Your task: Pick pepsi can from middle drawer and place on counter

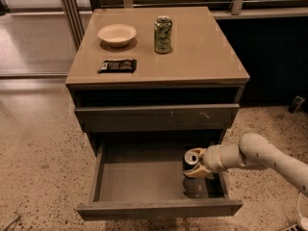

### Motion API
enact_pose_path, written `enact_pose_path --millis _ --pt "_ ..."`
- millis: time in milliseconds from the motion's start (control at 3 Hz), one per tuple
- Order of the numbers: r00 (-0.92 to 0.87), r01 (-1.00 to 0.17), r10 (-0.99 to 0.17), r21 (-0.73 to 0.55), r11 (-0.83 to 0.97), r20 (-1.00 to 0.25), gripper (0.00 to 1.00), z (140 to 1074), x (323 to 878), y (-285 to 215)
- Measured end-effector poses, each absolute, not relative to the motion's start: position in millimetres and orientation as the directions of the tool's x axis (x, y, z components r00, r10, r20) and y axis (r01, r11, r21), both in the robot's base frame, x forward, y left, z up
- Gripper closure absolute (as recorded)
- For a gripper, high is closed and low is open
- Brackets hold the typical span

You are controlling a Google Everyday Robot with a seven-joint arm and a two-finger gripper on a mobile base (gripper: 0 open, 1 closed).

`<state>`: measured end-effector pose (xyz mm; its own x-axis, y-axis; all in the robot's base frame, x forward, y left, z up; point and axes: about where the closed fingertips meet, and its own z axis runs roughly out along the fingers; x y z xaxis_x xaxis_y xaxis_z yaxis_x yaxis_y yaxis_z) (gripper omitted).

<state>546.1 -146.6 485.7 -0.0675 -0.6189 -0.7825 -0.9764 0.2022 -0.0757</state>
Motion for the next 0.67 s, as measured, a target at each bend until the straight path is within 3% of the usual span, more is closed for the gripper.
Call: enact_pose_path --millis 333,667 --pt "-0.061 -0.976 -0.639 -0.087 0.198 -0.766 1.0 569.6 551.0 -138.7" --pt "-0.061 -0.976 -0.639 -0.087 0.198 -0.766 1.0 569.6 551.0 -138.7"
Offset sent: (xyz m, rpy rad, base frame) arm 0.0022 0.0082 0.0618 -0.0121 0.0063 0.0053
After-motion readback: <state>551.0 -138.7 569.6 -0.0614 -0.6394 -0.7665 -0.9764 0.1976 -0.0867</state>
